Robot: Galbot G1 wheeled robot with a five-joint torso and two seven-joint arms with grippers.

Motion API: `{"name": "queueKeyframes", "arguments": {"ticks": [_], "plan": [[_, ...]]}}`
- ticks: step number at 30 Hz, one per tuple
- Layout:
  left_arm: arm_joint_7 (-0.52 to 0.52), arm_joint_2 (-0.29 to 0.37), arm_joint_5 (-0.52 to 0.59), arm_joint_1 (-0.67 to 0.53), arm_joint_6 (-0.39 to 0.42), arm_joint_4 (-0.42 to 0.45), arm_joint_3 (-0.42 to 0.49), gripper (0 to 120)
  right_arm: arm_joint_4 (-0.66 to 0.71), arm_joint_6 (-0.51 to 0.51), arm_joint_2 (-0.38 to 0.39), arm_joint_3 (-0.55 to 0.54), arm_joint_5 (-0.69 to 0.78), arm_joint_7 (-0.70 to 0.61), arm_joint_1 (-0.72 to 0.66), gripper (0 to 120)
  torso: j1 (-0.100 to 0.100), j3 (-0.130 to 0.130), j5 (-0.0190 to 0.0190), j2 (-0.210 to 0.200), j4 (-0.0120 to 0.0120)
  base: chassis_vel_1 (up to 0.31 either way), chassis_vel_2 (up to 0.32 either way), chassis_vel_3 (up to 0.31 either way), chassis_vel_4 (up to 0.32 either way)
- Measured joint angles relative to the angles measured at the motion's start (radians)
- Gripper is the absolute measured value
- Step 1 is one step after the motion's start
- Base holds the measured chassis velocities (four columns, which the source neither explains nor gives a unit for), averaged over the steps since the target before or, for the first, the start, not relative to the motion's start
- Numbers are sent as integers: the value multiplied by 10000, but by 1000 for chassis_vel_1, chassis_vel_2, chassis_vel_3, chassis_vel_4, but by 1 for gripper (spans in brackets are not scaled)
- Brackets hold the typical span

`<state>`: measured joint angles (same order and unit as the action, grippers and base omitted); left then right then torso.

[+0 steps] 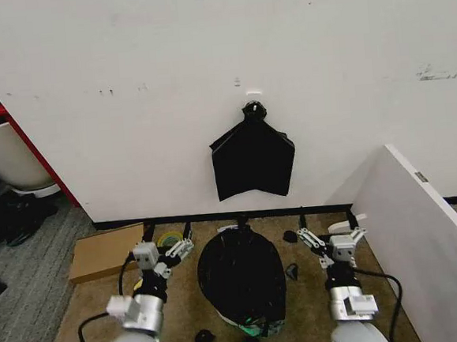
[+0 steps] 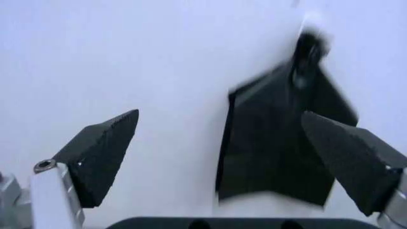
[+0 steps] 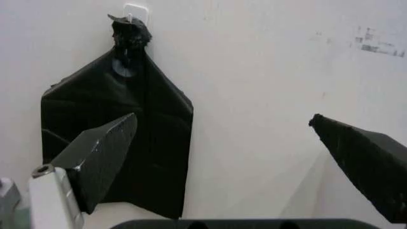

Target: Place the garbage bag over the trash bin.

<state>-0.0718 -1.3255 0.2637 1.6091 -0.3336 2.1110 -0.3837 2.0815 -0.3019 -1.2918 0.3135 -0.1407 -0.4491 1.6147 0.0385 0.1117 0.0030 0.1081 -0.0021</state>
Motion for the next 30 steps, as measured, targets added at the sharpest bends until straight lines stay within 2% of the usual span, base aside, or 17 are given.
{"name": "queueKeyframes", "arguments": {"ticks": [3, 6, 10, 17, 30], "plan": [[363, -239, -564, 178, -884, 131, -63, 100, 193, 18, -174, 151, 682, 421, 189, 100, 0, 0, -5, 0, 0, 0, 0, 0, 0], [394, -181, -307, 276, -914, 392, -74, 100, 106, -398, -311, 457, 1266, 1247, 124, 100, 0, 0, -3, 0, 1, 0, 0, 0, 0], [363, 299, 755, 339, -432, 570, -73, 100, -26, -877, -758, 1084, 1877, 2597, 179, 100, 0, 1, -7, 0, 1, 0, 0, 0, 0], [336, 417, 1179, 316, -114, 532, -107, 100, 72, -817, -1060, 1188, 1865, 3126, 309, 100, 0, 1, -3, 0, 3, 0, 0, 0, 0], [537, 455, 1439, 347, -93, 541, -100, 100, 34, -1109, -1024, 1361, 1601, 3336, 412, 100, 0, 1, -4, 0, 1, 0, 0, 0, 0]]}}
